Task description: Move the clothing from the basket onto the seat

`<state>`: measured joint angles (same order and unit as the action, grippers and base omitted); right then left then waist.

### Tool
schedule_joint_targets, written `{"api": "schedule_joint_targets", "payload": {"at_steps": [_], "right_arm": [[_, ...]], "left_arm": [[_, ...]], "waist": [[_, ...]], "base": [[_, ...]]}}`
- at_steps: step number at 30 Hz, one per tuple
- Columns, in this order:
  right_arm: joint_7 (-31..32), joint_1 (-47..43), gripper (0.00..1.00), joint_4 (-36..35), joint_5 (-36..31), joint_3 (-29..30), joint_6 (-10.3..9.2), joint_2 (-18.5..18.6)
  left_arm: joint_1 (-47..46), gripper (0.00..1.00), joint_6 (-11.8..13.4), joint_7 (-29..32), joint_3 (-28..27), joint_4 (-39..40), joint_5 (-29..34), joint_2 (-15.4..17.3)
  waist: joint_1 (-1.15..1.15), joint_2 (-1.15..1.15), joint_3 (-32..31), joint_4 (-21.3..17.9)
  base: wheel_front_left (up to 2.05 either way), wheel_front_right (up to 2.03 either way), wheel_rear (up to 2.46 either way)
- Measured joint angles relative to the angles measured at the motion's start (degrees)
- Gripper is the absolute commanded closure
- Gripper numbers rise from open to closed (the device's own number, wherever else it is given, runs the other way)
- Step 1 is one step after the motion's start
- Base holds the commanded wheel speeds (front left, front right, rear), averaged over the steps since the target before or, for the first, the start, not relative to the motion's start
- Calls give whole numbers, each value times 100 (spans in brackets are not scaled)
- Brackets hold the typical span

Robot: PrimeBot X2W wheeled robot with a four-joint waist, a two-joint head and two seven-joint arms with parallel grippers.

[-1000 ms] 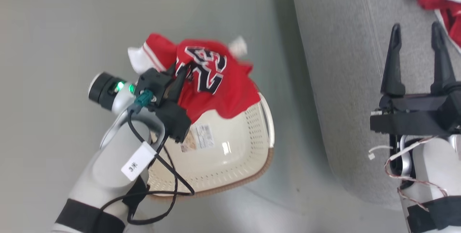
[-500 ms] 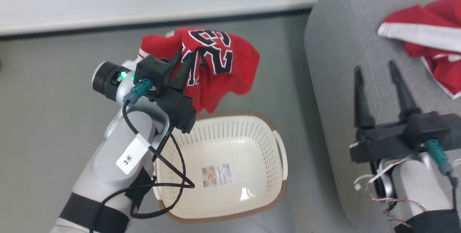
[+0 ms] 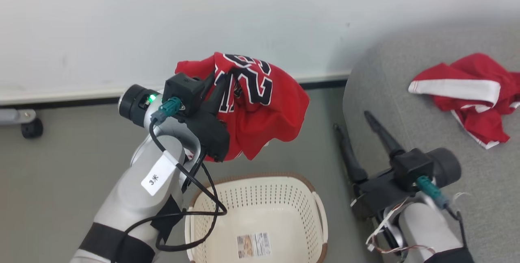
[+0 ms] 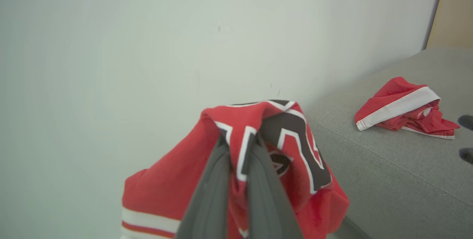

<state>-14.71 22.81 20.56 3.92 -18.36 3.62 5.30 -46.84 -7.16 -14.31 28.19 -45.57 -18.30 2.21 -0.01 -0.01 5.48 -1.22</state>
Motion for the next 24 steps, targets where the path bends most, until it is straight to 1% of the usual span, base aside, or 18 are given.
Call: {"api": "schedule_joint_targets", "payload": {"at_steps": [5,11,15,19,24], "right_arm": [[0,-92,0,266,0,-268,98,-69],[0,-217,0,538,0,-603,193,-102],[0,-182,0,747,1,-826,243,-134],[0,-69,0,1021,-1,-1035,246,-145],[0,133,0,1479,-52,-1241,294,-165]], "left_arm": [[62,100,-37,1,119,-81,-57,-9],[288,100,-38,1,430,53,-254,-13],[421,100,-40,3,837,402,-495,-16],[526,100,-40,30,1148,701,-721,-18],[653,100,48,111,1445,1035,-950,-7]], "waist": [[0,0,-344,13],[-1,0,-799,38],[0,0,-1015,86],[0,0,-1130,193],[0,1,-1204,344]], "base": [[0,0,0],[0,0,0],[0,0,0],[0,0,0],[0,0,0]]}}
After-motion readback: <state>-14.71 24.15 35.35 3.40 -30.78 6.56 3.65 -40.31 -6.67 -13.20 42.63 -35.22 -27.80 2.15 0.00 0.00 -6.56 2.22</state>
